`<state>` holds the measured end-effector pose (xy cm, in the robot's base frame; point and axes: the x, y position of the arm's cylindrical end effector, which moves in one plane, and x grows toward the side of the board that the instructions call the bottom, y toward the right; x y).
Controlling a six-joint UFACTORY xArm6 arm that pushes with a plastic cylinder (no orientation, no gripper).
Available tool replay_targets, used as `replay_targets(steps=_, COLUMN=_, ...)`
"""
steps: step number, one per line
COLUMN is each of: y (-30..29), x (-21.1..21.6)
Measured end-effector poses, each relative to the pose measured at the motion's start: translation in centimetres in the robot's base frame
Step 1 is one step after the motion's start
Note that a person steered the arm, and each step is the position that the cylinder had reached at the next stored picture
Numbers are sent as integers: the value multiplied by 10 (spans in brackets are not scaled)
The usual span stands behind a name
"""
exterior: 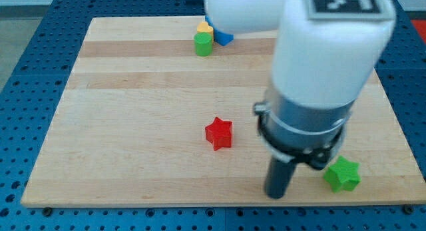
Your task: Push the red star parallel to the left of the red circle
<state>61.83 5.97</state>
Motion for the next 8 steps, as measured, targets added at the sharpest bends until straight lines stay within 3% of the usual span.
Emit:
replay_targets(steps=1, y=-25, x=-1)
replay_targets(steps=2, y=-29, x=-83)
replay_targets(steps=3, y=-27, x=-113)
replay_targets(steps=4, y=-31, x=-103)
replay_targets(steps=5, y=-36, x=-42)
replay_targets(steps=6, y=-38, x=-13)
replay_targets(steps=8, y=-51, x=1)
